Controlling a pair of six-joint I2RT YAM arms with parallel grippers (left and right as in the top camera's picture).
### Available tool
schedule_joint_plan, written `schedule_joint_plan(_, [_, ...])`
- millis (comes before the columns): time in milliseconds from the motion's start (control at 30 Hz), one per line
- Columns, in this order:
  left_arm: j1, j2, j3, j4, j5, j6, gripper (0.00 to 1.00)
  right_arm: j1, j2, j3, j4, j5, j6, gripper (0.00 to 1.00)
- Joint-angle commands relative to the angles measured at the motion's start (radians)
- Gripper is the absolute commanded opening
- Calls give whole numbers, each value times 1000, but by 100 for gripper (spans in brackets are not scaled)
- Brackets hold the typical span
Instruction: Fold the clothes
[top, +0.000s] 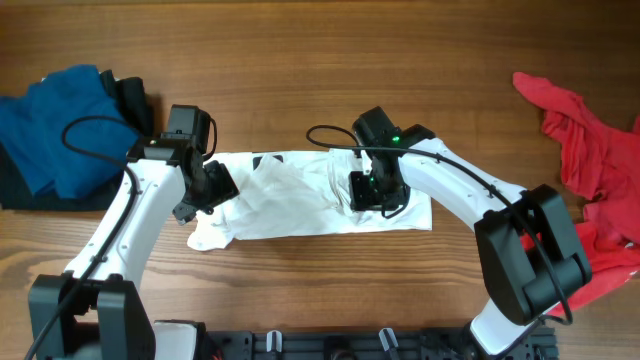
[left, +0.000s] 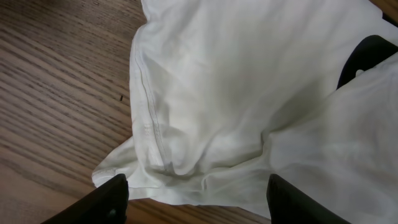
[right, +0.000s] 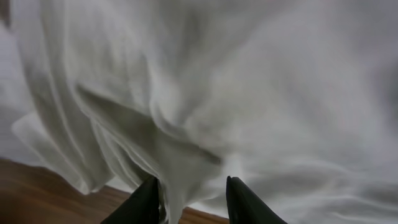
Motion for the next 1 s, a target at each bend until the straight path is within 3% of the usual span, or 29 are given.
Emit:
schedule_joint_plan(0, [-3, -3, 6, 0, 11, 16, 71, 4, 23, -4, 7, -189, -129, 36])
schedule_joint_plan(67, [-3, -3, 6, 0, 11, 16, 72, 4, 23, -4, -8, -278, -210, 40])
schedule_joint_plan(300, [-3, -3, 6, -1, 11, 16, 73, 4, 23, -4, -29, -291, -251, 41])
schedule_joint_plan(467, [-3, -3, 6, -1, 11, 16, 73, 4, 22, -3, -21, -129, -130, 38])
schedule_joint_plan(600, [-3, -3, 6, -1, 11, 16, 73, 4, 23, -3, -15, -73, -124, 38])
schedule_joint_plan(667, [-3, -3, 6, -1, 11, 16, 73, 4, 23, -4, -23, -71, -124, 32])
schedule_joint_plan(700, [-3, -3, 6, -1, 11, 16, 73, 4, 23, -5, -24, -71, -124, 21])
schedule_joint_plan(767, [-3, -3, 6, -1, 11, 16, 73, 4, 23, -7, -23, -71, -125, 8])
schedule_joint_plan(967, [-3, -3, 6, -1, 12, 16, 73, 4, 23, -12, -22, -76, -137, 4])
